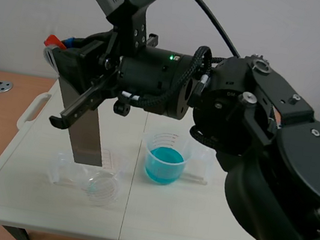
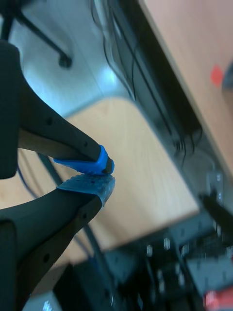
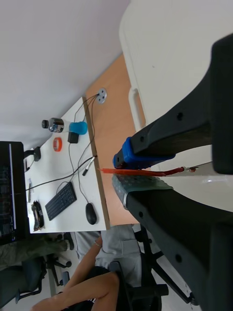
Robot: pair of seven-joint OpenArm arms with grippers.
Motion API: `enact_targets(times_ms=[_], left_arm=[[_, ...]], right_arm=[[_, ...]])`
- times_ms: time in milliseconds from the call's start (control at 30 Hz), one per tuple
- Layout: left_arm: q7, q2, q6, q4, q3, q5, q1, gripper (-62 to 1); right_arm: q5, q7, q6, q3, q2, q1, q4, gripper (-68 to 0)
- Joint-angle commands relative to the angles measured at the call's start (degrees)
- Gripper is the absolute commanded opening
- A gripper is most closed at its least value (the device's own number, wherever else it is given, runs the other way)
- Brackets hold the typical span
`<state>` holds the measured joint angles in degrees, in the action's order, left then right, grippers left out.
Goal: Hold the metal plate by the orange handle, dip it into the blue solution, take it out and point at it, then put the plate back in the beaker on the left.
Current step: 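Move the plate over the blue solution, then point at the plate with the left hand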
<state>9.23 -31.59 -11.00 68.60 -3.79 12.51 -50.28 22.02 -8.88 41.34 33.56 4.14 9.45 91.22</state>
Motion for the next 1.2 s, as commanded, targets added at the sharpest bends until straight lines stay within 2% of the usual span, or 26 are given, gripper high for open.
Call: enact_targets(times_ms=[0, 67, 267, 600, 933, 1167], left_arm=[[0.44, 0.13, 0.24, 0.66, -0.11, 0.33, -0.13, -57.9], [0.42, 0.13, 1.29, 0.66, -0.11, 0.33, -0.02, -57.9], [0.39, 0.13, 1.29, 0.66, -0.11, 0.33, 0.00, -57.9], [0.33, 0.13, 1.29, 0.66, -0.11, 0.31, 0.00, -57.9], [0.20, 0.13, 1.29, 0.66, -0.11, 0.28, -0.02, -57.9], [0.20, 0.13, 1.27, 0.66, -0.11, 0.26, 0.00, -57.9]], right_arm=[[0.63, 1.36, -0.02, 0.13, 0.33, 0.74, 2.23, -66.2], [0.59, 1.27, -0.37, 0.09, 0.33, 0.74, 3.45, -66.2], [0.46, 1.03, -0.61, -0.20, 0.50, 0.74, 6.45, -66.2], [1.53, 1.09, -1.03, -5.07, 3.32, 1.05, 9.75, -66.2], [8.17, 1.51, -1.01, -9.84, 10.43, 2.97, 9.79, -66.2], [12.41, 1.77, -1.03, -10.54, 15.67, 5.05, 9.79, -66.2]])
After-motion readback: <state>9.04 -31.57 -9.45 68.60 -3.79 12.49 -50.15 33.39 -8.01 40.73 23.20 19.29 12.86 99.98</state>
